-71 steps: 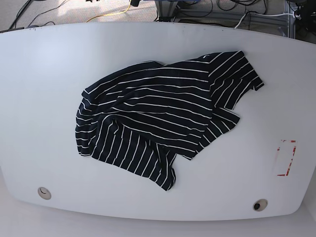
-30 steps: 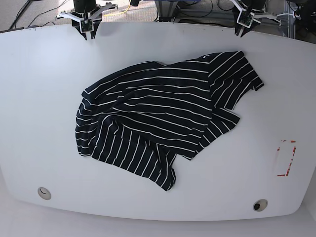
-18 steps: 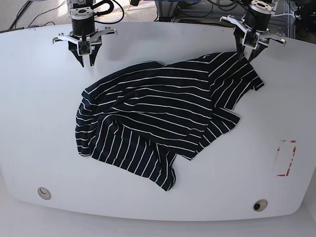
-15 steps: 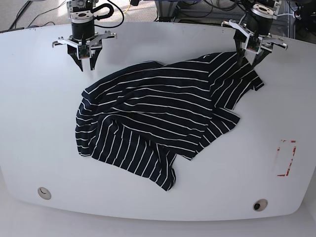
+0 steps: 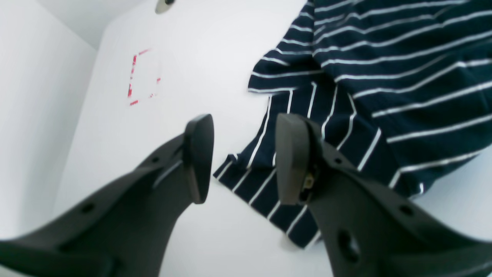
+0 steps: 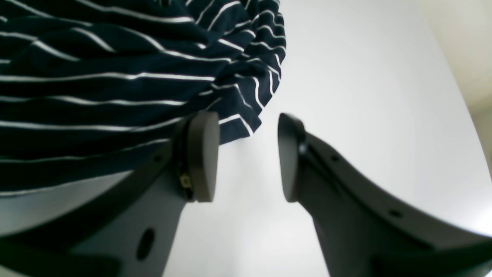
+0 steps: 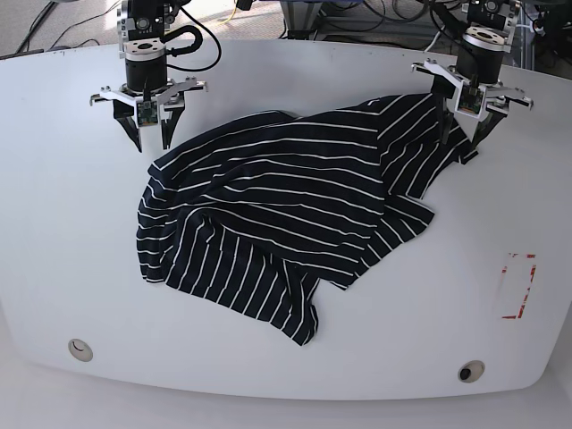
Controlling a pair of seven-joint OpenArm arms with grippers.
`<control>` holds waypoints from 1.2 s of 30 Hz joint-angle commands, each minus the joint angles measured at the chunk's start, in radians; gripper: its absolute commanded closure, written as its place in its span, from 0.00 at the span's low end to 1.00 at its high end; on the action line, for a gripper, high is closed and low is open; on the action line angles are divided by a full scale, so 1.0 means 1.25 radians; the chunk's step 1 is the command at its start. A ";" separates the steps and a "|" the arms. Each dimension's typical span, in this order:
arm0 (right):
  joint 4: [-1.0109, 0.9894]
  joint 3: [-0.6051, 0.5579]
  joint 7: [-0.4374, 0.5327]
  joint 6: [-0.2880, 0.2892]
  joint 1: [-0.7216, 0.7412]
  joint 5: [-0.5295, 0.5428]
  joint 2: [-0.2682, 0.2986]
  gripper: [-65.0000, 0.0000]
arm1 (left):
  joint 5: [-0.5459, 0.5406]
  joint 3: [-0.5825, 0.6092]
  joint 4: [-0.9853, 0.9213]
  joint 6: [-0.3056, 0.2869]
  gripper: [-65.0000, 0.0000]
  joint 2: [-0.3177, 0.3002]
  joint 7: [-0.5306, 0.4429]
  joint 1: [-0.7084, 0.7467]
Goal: Layout the t-shirt on the table in an organized manner, then fold the t-shirt properly
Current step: 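Lower both grippers toward the striped shirt's edge nearest them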
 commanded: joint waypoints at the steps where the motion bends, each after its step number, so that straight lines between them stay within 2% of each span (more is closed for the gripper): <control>1: 0.012 0.004 0.020 0.002 0.005 0.004 0.004 0.59 | -0.002 -0.002 0.024 0.006 0.60 -0.001 -0.008 -0.007; 3: 0.020 0.000 0.020 0.040 0.011 0.020 0.005 0.58 | -0.012 -0.003 0.022 0.000 0.60 -0.001 0.005 -0.022; 13: 0.020 0.008 0.021 0.123 0.053 0.063 0.011 0.55 | -0.033 0.008 -0.028 -0.010 0.60 0.024 0.025 -0.095; 17: 0.016 0.007 0.018 0.128 0.068 0.056 0.012 0.54 | -0.039 0.019 -0.053 -0.010 0.59 0.044 0.033 -0.119; 23: -0.003 -0.004 -0.006 0.110 0.092 0.031 0.022 0.54 | -0.033 0.041 -0.078 -0.009 0.58 0.089 0.048 -0.144; 27: -0.011 -0.013 -0.058 0.106 0.125 0.023 0.026 0.54 | -0.026 0.081 -0.093 -0.007 0.58 0.106 0.087 -0.184; 36: -0.035 -0.052 -0.268 0.113 0.244 0.032 0.037 0.55 | -0.002 0.198 -0.133 -0.010 0.60 0.125 0.257 -0.315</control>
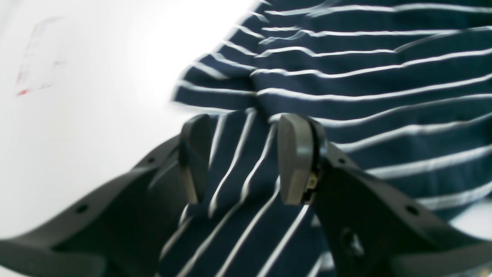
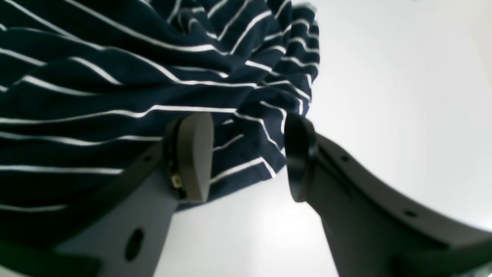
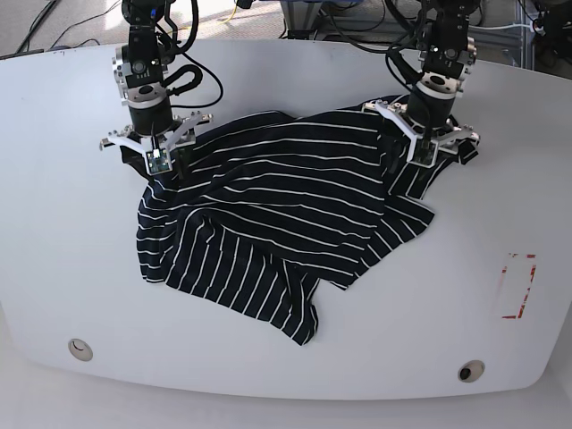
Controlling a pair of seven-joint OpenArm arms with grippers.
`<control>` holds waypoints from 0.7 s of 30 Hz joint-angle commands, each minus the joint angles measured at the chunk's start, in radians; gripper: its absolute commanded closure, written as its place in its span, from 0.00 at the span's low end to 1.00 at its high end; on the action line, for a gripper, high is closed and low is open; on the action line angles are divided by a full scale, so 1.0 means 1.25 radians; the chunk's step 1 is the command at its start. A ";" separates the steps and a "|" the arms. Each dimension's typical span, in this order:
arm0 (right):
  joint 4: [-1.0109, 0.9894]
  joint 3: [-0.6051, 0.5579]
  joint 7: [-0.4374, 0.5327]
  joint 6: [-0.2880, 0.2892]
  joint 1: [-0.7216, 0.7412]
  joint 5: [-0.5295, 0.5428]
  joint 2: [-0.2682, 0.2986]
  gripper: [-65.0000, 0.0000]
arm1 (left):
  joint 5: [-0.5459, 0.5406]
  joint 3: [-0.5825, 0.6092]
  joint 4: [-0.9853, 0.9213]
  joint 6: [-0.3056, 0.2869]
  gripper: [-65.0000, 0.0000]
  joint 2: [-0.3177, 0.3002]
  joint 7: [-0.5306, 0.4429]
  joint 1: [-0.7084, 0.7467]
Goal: Layout the t-shirt on the table in an organized manner, then fold the t-shirt properly
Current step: 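Lower both grippers toward the striped shirt's edge nearest them, then grasp the shirt edge with both grippers and pull it back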
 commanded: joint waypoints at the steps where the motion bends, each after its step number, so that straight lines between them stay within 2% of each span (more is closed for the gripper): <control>1: 0.005 -0.009 -0.021 -0.002 0.039 0.008 0.004 0.55 | 0.009 0.029 -0.011 0.004 0.60 0.003 0.013 -0.037; 9: -0.057 -0.063 -0.127 0.003 0.127 0.009 0.001 0.55 | 0.039 0.094 -0.087 0.004 0.60 -0.004 0.059 -0.154; 15: -0.090 -0.091 -0.134 0.019 0.126 0.019 -0.001 0.55 | 0.065 0.107 -0.124 0.009 0.60 -0.030 0.040 -0.190; 21: -0.084 -0.118 -0.143 0.070 0.117 0.033 -0.002 0.55 | 0.055 0.118 -0.184 0.000 0.56 -0.073 0.015 -0.276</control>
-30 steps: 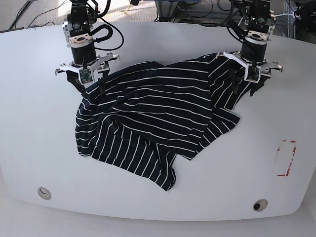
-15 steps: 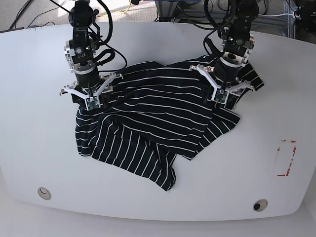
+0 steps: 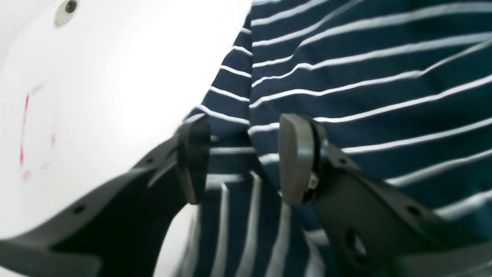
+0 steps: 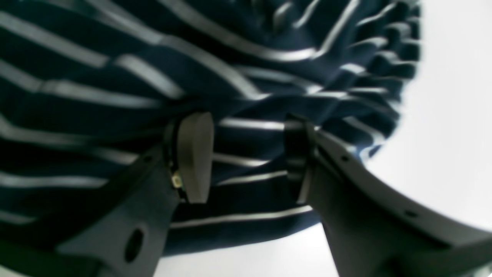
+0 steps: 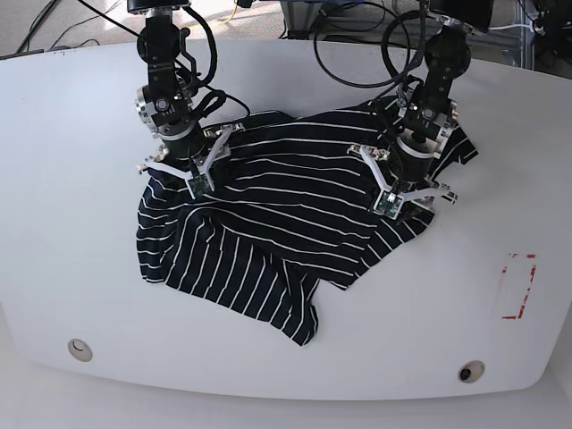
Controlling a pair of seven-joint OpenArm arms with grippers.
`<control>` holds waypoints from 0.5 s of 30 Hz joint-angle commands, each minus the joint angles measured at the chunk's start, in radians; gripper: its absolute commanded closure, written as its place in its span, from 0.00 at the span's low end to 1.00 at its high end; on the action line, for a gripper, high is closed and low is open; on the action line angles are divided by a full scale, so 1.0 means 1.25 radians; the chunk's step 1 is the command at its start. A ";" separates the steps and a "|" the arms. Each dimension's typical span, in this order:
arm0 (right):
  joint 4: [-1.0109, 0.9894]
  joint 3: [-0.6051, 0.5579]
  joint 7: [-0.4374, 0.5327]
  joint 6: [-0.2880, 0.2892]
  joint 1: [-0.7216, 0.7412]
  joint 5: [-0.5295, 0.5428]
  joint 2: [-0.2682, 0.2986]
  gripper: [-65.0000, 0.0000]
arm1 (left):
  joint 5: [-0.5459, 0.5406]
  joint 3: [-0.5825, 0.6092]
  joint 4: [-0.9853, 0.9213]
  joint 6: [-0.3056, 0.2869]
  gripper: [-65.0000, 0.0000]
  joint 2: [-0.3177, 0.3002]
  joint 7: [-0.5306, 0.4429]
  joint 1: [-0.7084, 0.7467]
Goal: Layout the t-shirt on the table in an organized manner, then fold the t-shirt properly
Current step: 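Grasp the shirt edge with both grippers and pull it back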
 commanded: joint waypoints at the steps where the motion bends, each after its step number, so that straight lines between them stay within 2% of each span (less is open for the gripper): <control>1: 0.024 -0.006 0.023 0.018 0.008 0.011 0.000 0.55 | -0.009 -0.006 -0.014 0.006 0.55 -0.015 -0.034 -0.041; 4: 0.033 -0.011 0.026 0.051 0.006 0.015 0.001 0.55 | -0.050 -0.012 -0.065 -0.013 0.50 -0.027 -0.032 -0.085; 6: 0.038 -0.007 0.033 0.069 -0.006 0.004 0.000 0.55 | -0.112 -0.020 -0.093 -0.039 0.46 -0.033 -0.027 -0.115; 10: 0.042 0.014 0.041 0.066 -0.025 0.005 0.002 0.55 | -0.162 -0.025 -0.127 -0.058 0.44 -0.026 -0.018 -0.123; 15: 0.047 0.088 0.087 0.032 -0.077 0.006 0.002 0.55 | -0.124 -0.020 -0.073 -0.022 0.43 0.005 -0.031 -0.031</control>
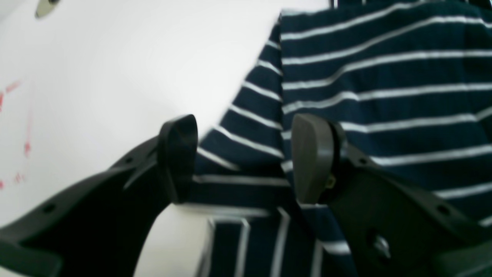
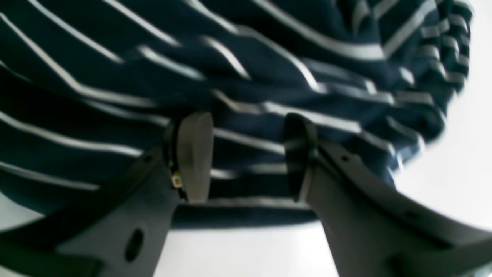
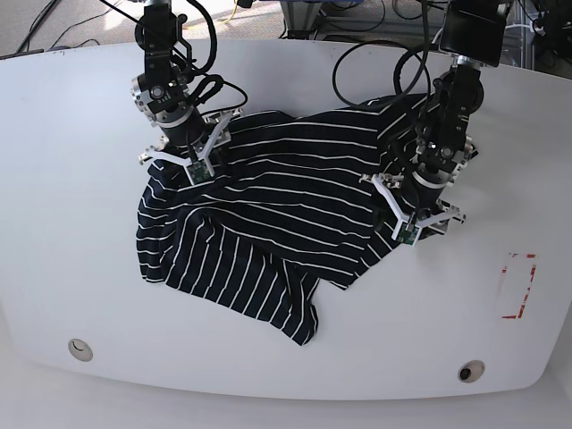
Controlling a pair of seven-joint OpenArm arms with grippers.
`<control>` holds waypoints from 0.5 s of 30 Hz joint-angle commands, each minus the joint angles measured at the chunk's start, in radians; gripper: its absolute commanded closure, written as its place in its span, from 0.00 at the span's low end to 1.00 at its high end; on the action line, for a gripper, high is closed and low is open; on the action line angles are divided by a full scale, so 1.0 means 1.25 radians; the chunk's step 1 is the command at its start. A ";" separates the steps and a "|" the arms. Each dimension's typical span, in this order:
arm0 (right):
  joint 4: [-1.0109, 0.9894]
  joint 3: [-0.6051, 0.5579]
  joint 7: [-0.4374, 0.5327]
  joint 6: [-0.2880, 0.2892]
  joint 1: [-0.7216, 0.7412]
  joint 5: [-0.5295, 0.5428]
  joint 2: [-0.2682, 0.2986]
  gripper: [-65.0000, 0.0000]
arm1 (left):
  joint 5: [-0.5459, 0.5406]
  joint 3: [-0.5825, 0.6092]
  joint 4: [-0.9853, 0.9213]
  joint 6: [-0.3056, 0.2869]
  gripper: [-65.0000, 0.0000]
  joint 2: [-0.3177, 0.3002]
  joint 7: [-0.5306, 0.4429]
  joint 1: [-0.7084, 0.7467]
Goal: Layout the t-shirt on the table in an organized manner, then fold the t-shirt properly
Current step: 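Grasp the shirt edge with both grippers and pull it back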
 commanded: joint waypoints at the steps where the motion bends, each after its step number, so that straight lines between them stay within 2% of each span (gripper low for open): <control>1: 0.024 0.043 0.058 -0.027 -0.035 -0.005 0.007 0.55 | 0.025 0.005 0.066 0.018 0.43 0.021 -0.037 0.072; 7: 0.043 0.105 0.101 -0.036 -0.088 -0.009 0.007 0.55 | 0.058 0.004 0.099 0.028 0.44 0.036 -0.064 0.151; 15: 0.046 0.099 0.098 -0.026 -0.103 -0.013 0.007 0.54 | 0.075 0.010 0.094 0.042 0.44 0.046 -0.051 0.164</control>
